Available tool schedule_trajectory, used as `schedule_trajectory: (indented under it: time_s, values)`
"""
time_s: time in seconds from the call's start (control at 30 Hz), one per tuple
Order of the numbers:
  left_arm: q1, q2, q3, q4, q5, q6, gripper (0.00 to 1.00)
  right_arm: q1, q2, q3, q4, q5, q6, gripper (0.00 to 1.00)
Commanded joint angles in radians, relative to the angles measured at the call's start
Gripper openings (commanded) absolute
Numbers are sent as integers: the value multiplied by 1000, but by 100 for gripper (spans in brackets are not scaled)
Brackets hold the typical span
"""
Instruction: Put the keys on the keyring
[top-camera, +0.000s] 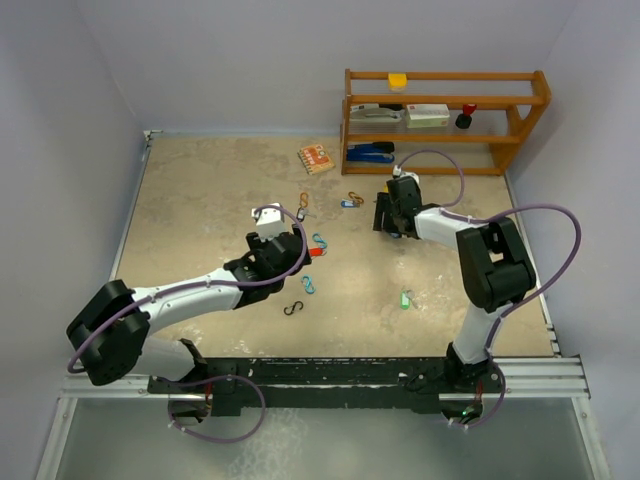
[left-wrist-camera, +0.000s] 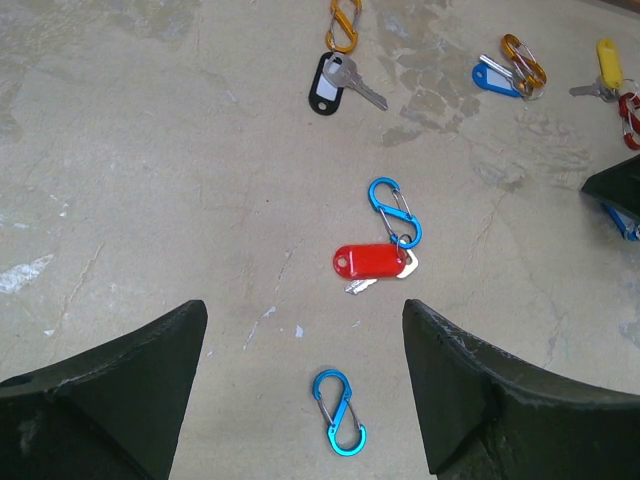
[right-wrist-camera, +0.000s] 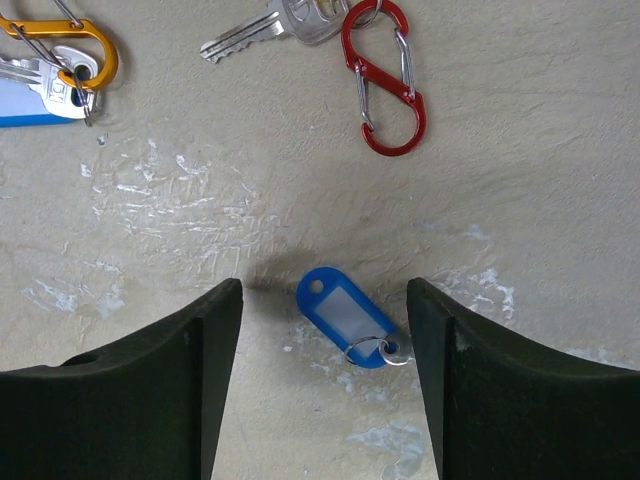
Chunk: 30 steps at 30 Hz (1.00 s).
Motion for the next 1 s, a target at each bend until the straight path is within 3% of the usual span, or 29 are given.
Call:
schedule_trajectory:
  time_s: [0.0, 0.37, 0.97]
  values:
    - [4, 5, 17, 26, -8, -1, 76, -3, 10, -2, -9, -53, 0, 68]
    - [4, 21, 9, 42, -2, -8, 76, -1, -67, -135, 37, -170, -7, 59]
    - [4, 22, 4, 45, 1, -16, 76, 17, -312, -282, -47, -196, -20, 59]
